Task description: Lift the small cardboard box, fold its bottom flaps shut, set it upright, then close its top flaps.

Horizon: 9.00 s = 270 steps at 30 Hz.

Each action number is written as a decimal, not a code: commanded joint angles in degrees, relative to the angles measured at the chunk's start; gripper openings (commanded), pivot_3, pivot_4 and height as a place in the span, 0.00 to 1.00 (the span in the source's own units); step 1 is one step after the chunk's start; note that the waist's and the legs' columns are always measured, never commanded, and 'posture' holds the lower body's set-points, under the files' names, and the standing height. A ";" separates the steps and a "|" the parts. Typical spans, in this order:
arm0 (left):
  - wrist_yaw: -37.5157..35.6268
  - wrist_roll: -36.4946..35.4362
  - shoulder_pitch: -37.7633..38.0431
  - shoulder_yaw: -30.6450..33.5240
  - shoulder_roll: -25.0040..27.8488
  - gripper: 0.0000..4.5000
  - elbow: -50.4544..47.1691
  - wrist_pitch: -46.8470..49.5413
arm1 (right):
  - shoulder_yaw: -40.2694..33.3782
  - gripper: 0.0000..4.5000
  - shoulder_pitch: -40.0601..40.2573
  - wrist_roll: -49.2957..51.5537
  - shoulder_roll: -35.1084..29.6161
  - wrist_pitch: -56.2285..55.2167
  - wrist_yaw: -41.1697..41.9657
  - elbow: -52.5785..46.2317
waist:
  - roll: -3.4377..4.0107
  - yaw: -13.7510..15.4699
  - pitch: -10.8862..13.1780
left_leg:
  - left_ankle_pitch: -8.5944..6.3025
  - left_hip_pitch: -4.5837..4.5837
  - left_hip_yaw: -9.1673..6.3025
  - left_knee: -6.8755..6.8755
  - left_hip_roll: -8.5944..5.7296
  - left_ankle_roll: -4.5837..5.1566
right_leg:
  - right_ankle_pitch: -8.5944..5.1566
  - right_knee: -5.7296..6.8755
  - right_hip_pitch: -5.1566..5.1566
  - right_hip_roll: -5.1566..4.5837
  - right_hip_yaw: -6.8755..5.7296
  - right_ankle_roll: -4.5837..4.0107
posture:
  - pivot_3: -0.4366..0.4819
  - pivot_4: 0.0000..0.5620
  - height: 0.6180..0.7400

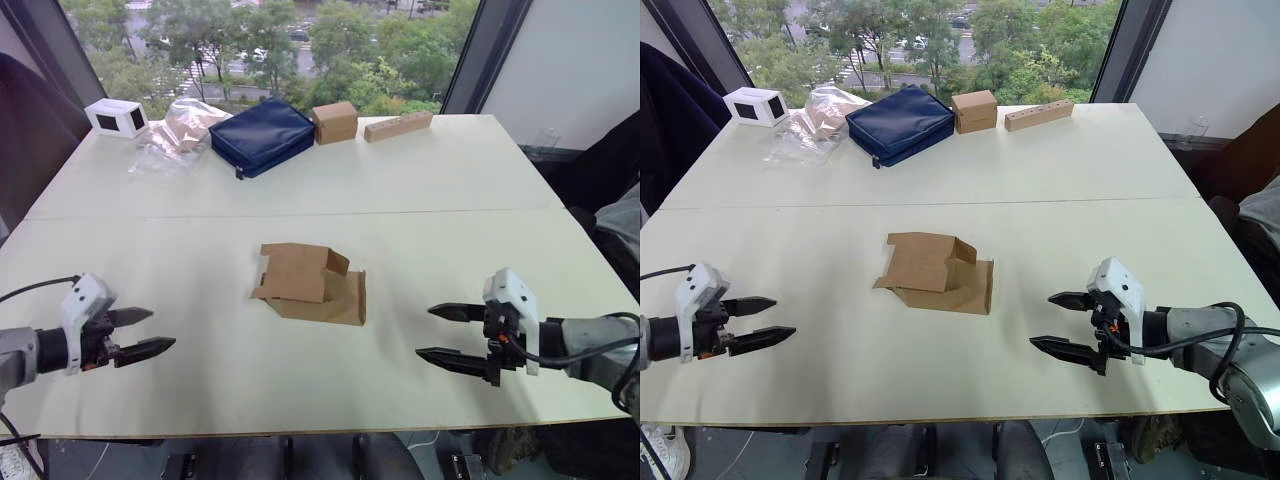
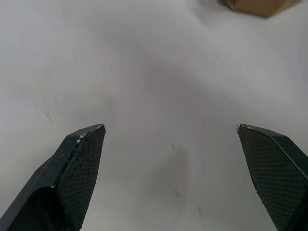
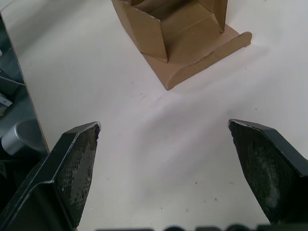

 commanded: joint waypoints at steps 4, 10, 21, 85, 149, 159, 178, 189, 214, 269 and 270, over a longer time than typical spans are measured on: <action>-2.59 -14.14 -13.33 0.99 1.31 1.00 3.75 19.30 | -3.63 0.99 -1.58 -1.04 -1.70 -0.92 -1.77 -3.33 | -0.04 0.39 0.02 | 0.00 -0.01 -0.02 0.04 -0.01 0.00 | 0.01 0.10 0.00 0.03 -0.08 0.01 | 0.48 0.27 1.00; -4.74 -17.16 -33.37 -10.45 -4.77 1.00 18.49 35.11 | -4.09 0.99 -5.22 2.63 -0.69 2.84 -9.07 -13.78 | 0.03 0.25 -0.03 | 0.00 0.16 -0.06 0.17 -0.06 0.02 | 0.01 0.21 0.19 0.42 -0.19 0.05 | 0.48 0.27 1.00; -15.68 -6.15 -52.76 -28.31 -15.43 1.00 40.02 30.43 | -5.05 0.99 -1.10 9.09 3.77 9.95 -24.44 -27.89 | -0.36 0.14 0.01 | 0.01 0.20 -0.04 0.20 0.00 0.03 | 0.00 0.27 0.22 0.59 -0.08 0.04 | 0.48 0.27 1.00; -17.81 -2.68 -68.61 -14.73 -23.44 0.00 29.00 11.32 | 2.95 0.01 -37.77 19.99 26.20 -6.82 -55.22 -1.17 | -0.31 -0.32 0.02 | 0.06 0.10 -0.01 0.22 0.09 -0.02 | 0.00 0.49 -0.04 0.72 0.06 0.03 | 0.48 0.27 1.00; -19.21 -9.34 -64.89 -17.03 -19.82 0.00 18.41 17.59 | 12.05 0.01 -42.02 6.70 42.96 -5.24 -40.36 6.13 | -0.30 -0.62 0.02 | 0.11 -0.58 0.00 0.72 0.05 -0.12 | 0.00 1.09 -0.83 0.71 0.11 0.03 | 0.48 0.27 1.00; -16.70 -9.90 -64.87 -16.21 -20.32 0.00 19.12 17.53 | 9.41 0.01 -41.07 11.02 43.81 -5.25 -36.69 5.76 | -0.30 -0.58 0.02 | 0.11 -0.58 0.01 0.73 0.05 -0.12 | 0.00 1.09 -0.83 0.70 0.11 0.03 | 0.48 0.27 1.00; -15.82 -9.42 -64.43 -16.42 -20.29 0.00 22.14 15.08 | -1.43 0.01 -26.76 21.30 18.46 5.71 -32.52 -9.03 | -0.31 0.00 0.03 | 0.01 -0.62 -0.01 0.79 0.01 0.06 | 0.00 1.02 -0.72 0.64 0.06 0.03 | 0.48 0.27 1.00; -16.36 -9.84 -65.58 -16.63 -20.33 0.00 21.74 15.74 | 3.80 0.01 -22.74 13.82 19.82 1.18 -32.84 -6.94 | -0.31 -0.34 0.03 | -0.05 -0.59 0.01 0.94 0.10 0.17 | 0.00 1.04 -0.70 0.78 0.11 0.03 | 0.48 0.27 1.00; -15.13 -13.18 -62.59 -16.56 -20.86 0.00 15.30 18.97 | 11.26 0.01 -31.66 9.40 29.46 -2.50 -29.55 -1.98 | -0.31 -0.31 0.03 | -0.05 -0.60 0.01 0.96 0.08 0.16 | 0.00 1.05 -0.70 0.74 0.11 0.03 | 0.48 0.27 1.00; -14.04 -12.86 -63.10 -15.93 -20.60 0.00 16.78 17.53 | 1.97 0.26 -33.48 24.20 33.36 -2.65 -22.07 10.52 | -0.28 -0.34 0.05 | -0.05 -0.60 0.04 0.98 0.06 0.16 | 0.00 1.07 -0.72 0.69 0.12 0.04 | 0.48 0.27 1.00; -14.04 -12.85 -63.11 -15.92 -20.64 0.00 16.81 17.52 | 1.77 0.37 -33.42 24.81 33.76 -2.53 -22.24 10.93 | -0.28 -0.32 0.05 | -0.05 -0.60 0.04 0.98 0.06 0.16 | 0.00 1.07 -0.72 0.69 0.12 0.04 | 0.48 0.27 1.00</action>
